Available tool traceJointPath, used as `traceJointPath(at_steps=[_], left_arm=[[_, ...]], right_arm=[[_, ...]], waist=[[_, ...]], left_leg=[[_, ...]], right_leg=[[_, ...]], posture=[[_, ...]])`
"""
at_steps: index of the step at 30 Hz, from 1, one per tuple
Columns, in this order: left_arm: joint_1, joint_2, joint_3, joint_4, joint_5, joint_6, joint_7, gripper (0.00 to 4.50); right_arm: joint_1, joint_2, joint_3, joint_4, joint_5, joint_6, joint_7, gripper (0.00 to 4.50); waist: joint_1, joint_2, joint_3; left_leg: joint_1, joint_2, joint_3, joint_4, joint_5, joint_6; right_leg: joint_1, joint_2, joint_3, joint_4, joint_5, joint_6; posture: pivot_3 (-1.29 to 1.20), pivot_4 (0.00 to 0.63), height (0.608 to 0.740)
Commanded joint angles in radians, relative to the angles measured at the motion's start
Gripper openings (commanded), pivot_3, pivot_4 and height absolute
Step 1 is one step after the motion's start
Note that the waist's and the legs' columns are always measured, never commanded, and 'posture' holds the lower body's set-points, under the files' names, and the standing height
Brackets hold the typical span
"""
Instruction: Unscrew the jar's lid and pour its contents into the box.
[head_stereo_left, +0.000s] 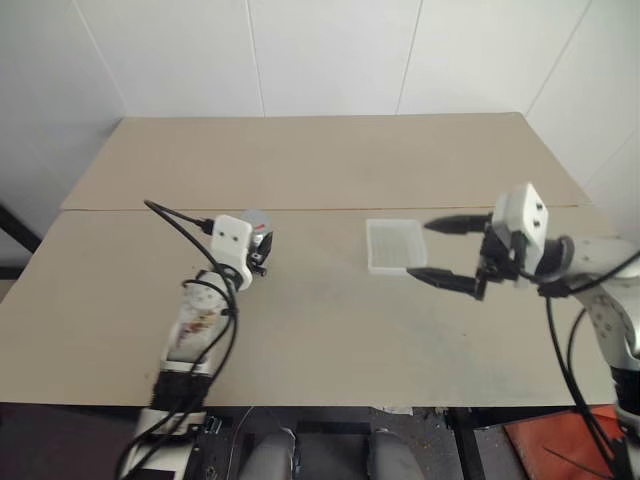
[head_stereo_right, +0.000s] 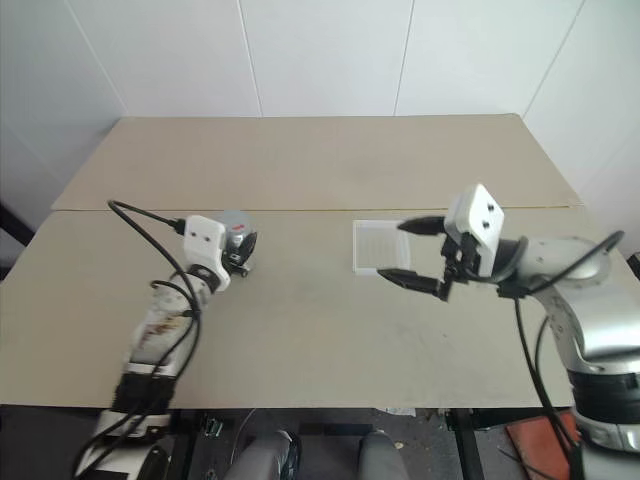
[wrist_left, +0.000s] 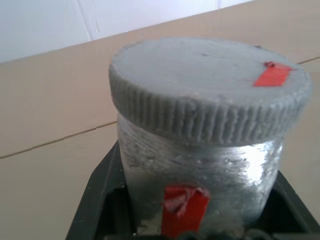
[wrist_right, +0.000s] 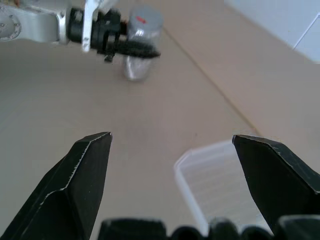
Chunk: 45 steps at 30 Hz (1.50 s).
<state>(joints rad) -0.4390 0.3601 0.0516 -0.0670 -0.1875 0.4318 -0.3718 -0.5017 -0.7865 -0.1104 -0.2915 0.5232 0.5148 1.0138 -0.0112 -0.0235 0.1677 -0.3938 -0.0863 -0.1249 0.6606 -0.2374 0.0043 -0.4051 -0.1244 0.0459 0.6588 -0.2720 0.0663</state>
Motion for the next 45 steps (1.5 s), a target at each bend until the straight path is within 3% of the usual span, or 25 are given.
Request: traceJointPath(at_steps=[1,5,8,15,19,27,41,45], left_arm=[[-0.068,0.124,0.083,-0.124,-0.206,0.185,-0.199,1.93],[-0.132,0.231,0.122,-0.1,-0.375,0.288,-0.39,1.93],[-0.2,0.262,0.064,-0.023,-0.423,0.269,-0.575,1.93],[-0.344,0.221,-0.087,0.16,-0.336,0.106,-0.782,1.93],[-0.375,0.189,-0.11,0.261,-0.293,-0.058,-0.879,1.93],[-0.389,0.134,-0.083,0.352,-0.29,-0.21,-0.957,1.93],[-0.387,0.144,-0.083,0.36,-0.285,-0.19,-0.963,1.93],[-0.388,0.15,-0.08,0.358,-0.288,-0.183,-0.964,1.93]], right_arm=[[-0.095,0.071,0.026,-0.006,0.053,0.048,-0.053,4.5],[-0.222,0.17,0.072,0.041,0.091,0.126,-0.093,4.5],[-0.342,0.269,0.128,0.067,0.113,0.205,-0.141,4.5],[-0.487,0.402,0.219,0.145,0.069,0.314,-0.238,4.5],[-0.514,0.423,0.218,0.163,0.078,0.353,-0.253,4.5],[-0.528,0.436,0.227,0.166,0.072,0.376,-0.26,4.5],[-0.514,0.436,0.247,0.17,0.039,0.316,-0.207,4.5],[-0.511,0.443,0.247,0.177,0.031,0.299,-0.197,3.62]], waist=[[-0.004,0.0,0.0],[-0.008,0.0,0.0],[-0.006,0.0,0.0],[-0.005,0.0,0.0],[-0.012,0.0,0.0],[-0.035,0.0,0.0],[-0.038,0.0,0.0],[-0.038,0.0,0.0]], left_leg=[[0.0,0.0,0.0,0.0,0.0,0.0],[0.0,0.0,-0.001,0.0,0.0,0.0],[0.0,0.0,-0.001,0.0,0.0,-0.001],[-0.003,-0.001,-0.003,0.0,0.003,-0.004],[-0.014,-0.002,-0.003,0.001,0.006,-0.01],[-0.015,-0.001,-0.003,0.001,0.006,-0.01],[-0.015,-0.001,-0.003,0.001,0.006,-0.009],[-0.015,-0.001,-0.003,0.001,0.006,-0.009]], right_leg=[[0.0,0.0,0.0,0.0,0.0,0.0],[-0.001,0.0,-0.001,0.0,0.0,0.0],[-0.001,0.0,-0.001,-0.001,0.0,0.0],[-0.003,-0.001,-0.003,-0.001,0.0,-0.001],[-0.018,-0.001,-0.002,0.006,0.001,-0.001],[-0.019,-0.001,-0.002,0.007,0.001,-0.001],[-0.019,-0.001,-0.002,0.008,0.001,-0.001],[-0.019,-0.001,-0.002,0.009,0.001,-0.001]], posture=[[0.0,0.15,0.74],[0.0,0.15,0.74],[0.0,0.15,0.74],[0.0,0.15,0.74],[0.0,0.15,0.74],[0.0,0.15,0.74],[0.0,0.15,0.74],[0.0,0.15,0.74]])
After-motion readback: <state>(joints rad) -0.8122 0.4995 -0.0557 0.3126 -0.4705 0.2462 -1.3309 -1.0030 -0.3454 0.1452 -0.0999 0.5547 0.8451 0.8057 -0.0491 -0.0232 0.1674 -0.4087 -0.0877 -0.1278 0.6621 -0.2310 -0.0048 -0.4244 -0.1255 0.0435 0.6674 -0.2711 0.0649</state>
